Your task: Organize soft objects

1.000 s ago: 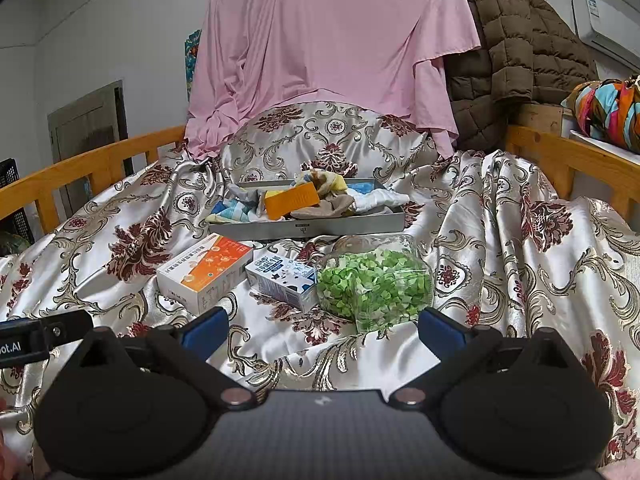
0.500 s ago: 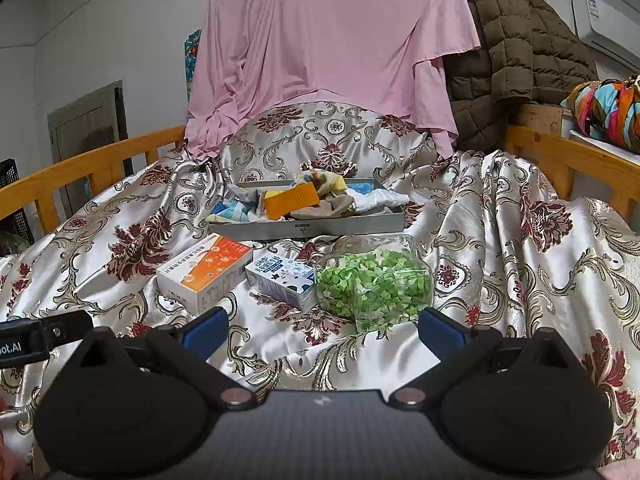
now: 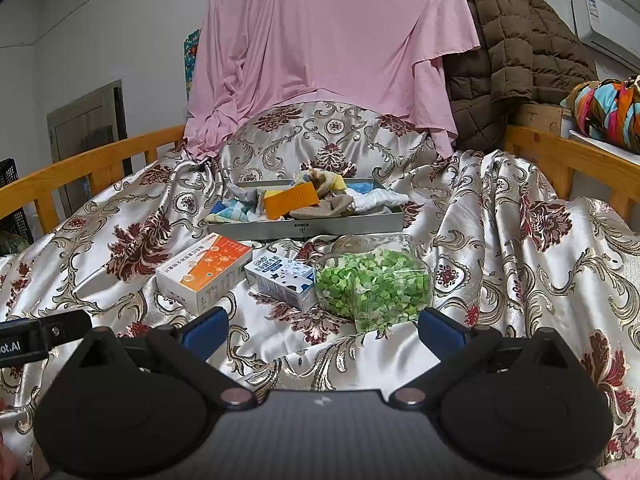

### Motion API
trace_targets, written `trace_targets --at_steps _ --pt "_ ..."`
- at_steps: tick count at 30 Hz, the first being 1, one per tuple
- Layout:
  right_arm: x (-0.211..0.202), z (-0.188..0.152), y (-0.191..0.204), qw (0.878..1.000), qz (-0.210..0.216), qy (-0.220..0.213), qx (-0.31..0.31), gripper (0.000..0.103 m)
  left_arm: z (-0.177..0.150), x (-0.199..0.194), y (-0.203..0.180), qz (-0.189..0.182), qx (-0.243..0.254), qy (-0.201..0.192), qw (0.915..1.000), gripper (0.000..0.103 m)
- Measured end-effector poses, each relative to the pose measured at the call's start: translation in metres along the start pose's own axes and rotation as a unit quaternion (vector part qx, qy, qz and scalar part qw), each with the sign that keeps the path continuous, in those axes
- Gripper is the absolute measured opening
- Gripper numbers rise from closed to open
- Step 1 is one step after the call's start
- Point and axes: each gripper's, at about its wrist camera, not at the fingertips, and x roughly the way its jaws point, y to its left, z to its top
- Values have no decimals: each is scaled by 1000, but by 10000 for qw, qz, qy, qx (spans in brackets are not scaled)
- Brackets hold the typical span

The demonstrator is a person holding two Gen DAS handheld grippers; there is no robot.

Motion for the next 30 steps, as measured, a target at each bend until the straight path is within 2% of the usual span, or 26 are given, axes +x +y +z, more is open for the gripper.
trace_targets --at_steps 30 --pt "-1 0 -1 10000 -8 5 -4 103 0 -4 -5 147 186 -41 9997 102"
